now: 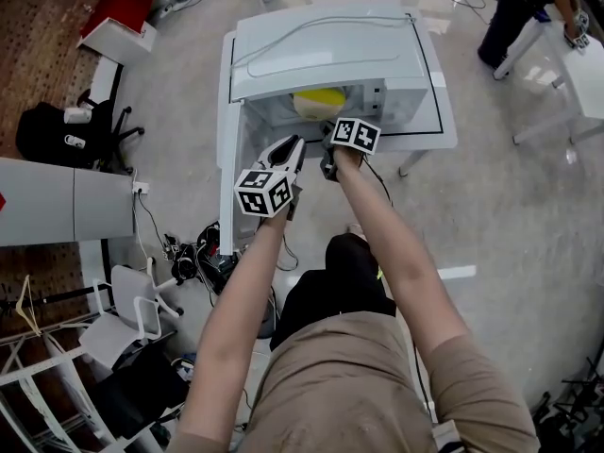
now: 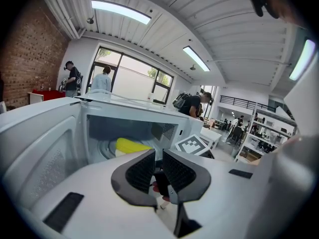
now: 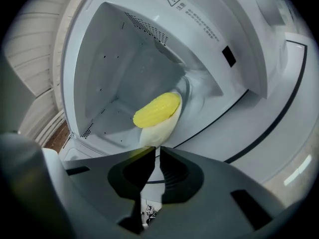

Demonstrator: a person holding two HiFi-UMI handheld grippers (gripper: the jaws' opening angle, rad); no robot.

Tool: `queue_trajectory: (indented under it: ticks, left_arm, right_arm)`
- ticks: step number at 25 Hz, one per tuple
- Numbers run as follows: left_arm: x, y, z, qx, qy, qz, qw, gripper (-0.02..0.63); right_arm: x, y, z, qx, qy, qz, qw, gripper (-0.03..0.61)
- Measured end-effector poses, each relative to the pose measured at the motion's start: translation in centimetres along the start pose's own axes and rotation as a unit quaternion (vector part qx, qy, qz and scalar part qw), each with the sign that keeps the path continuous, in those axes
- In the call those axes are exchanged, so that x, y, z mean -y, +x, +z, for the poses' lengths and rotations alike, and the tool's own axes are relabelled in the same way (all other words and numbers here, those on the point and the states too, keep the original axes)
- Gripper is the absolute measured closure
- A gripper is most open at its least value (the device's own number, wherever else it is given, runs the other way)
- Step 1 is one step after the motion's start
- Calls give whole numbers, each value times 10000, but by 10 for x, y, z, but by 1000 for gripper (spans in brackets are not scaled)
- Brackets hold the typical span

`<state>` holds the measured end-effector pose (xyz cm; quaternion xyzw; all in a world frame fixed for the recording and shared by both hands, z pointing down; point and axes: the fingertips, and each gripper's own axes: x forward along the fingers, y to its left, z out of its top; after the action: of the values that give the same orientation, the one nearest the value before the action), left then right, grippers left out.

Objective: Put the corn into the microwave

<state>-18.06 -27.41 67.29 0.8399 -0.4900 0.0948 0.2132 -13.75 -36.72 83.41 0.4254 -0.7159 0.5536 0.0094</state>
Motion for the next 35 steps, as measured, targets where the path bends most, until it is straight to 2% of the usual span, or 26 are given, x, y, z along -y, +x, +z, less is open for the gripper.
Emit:
queue_trajectory:
  ticks: [12,19,26,29,35]
  left_arm:
    - [-8,2,1,-88,22,-100,9999,577]
    - [-12,-4,-1,-107,16,-125,9999,577]
    - [5,-20,3,-153,-103,-233,9996,577]
    - [17,-29,14,-124,-111,-283,9995,577]
    - [39,-56,40,74,-167,-405,9990,577]
  right_arm:
    - [-1,17,25,196,-50,-168,9997,543]
    - [-11,18,32,401,-90,88,9991,541]
    - [-40,-33,21,623,-527,247,9964,536]
    - [-56,-60,18,627,-775,307,9945,493]
    - [-99,-127,24,842,-1233,511,9875,483]
